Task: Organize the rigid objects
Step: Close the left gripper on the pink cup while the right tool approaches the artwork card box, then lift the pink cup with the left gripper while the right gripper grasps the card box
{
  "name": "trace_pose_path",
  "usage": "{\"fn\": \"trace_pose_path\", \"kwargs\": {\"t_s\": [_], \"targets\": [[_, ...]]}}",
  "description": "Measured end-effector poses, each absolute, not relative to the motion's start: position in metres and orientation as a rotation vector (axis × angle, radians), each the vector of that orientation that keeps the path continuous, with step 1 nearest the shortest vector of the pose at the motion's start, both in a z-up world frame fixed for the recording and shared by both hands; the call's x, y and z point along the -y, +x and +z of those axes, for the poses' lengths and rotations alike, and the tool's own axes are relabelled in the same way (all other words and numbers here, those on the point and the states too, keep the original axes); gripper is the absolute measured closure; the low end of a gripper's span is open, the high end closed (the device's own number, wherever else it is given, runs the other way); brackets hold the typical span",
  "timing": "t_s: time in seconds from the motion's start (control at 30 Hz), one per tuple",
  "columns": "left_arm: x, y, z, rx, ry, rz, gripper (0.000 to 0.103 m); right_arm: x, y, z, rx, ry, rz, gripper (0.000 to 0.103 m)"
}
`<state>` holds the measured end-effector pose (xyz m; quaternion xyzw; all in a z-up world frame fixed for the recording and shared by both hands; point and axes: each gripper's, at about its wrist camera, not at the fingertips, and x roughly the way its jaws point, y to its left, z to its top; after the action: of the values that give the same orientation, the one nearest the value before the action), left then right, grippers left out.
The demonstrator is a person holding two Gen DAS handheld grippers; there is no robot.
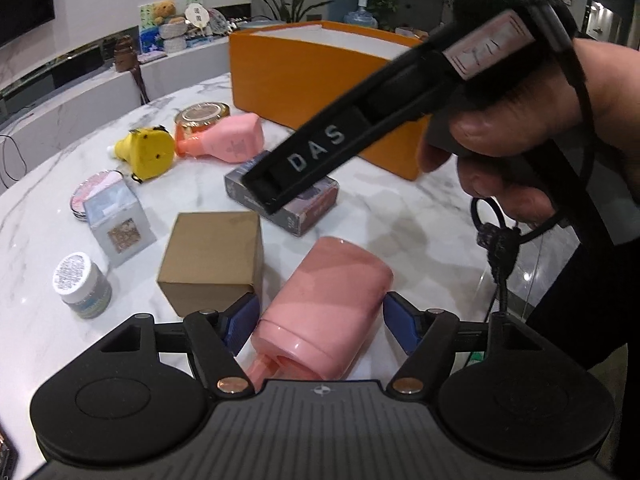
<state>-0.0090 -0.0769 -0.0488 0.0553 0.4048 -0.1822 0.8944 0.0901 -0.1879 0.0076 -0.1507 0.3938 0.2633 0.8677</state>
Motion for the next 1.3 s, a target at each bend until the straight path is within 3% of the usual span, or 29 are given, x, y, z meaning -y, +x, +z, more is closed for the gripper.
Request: {"fn": "trace_pose_path", "kwargs": {"t_s": [0.17,0.47,0.63,0.77,1.2,1.3], "targets": [[0.078,-0.007,-0.057,-0.855,0.117,-0.381,0.024,0.186,0.097,0.002,-0.851,-0.308,0.541,0.003],[0.081,-0.013,-0.057,-0.812,0.102,-0.385,0.039,0.180,0.108,-0.009,-0.895,-0.297,0.533,0.003],[0.076,-0.020,-0.054,-0.819,0.061,-0.385,0.040,0.181,0.115,-0.012,-0.909,-0.268,0.528,0.003],[0.072,-0.022,-0.054,-0.821,0.037,-0.386,0.040,0.179,0.120,-0.014,-0.921,-0.266,0.514,0.012],[0.065,-0.027,-0.050,-0.827,0.027,-0.362,0.040,0.168,0.132,-0.036,-0.969,-0.293,0.500,0.024],[0.062,-0.029,-0.049,-0.829,0.017,-0.354,0.040,0.166,0.135,-0.040,-0.978,-0.290,0.504,0.034]]}}
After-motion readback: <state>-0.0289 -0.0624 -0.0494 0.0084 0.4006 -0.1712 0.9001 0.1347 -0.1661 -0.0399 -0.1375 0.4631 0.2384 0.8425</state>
